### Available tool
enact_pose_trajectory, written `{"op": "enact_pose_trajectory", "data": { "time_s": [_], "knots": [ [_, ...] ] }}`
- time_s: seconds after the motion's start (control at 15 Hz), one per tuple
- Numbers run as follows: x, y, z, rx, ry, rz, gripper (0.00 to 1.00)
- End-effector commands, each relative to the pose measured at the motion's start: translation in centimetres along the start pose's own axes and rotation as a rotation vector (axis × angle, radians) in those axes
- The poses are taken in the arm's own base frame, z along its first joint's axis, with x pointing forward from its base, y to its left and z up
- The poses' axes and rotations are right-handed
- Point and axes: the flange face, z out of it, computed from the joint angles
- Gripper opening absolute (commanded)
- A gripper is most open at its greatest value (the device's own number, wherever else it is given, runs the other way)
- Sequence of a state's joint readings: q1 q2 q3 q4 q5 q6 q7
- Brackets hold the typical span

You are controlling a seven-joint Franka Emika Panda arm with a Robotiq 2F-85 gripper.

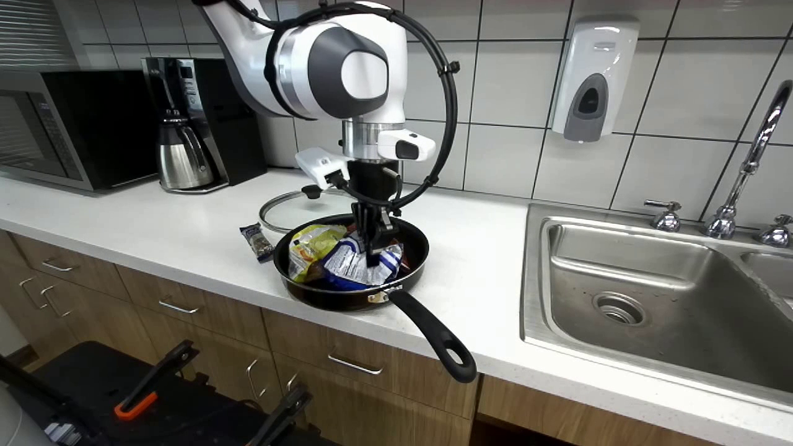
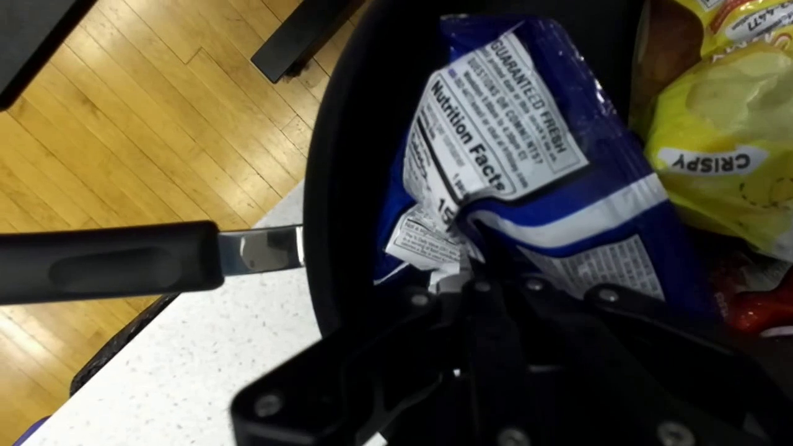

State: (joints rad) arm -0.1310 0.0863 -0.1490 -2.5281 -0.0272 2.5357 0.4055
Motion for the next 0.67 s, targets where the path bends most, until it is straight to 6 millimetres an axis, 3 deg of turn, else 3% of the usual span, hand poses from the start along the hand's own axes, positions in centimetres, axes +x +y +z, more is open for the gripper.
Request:
{"op": "enact_pose_trajectory", "data": {
  "time_s": [0.0,0.6],
  "knots": [
    [1.0,-0.3,0.6,-0.007,-0.004,0.033,0.00],
    [1.7,-0.6,1.7,-0.003,0.026,0.062,0.00]
  ]
}}
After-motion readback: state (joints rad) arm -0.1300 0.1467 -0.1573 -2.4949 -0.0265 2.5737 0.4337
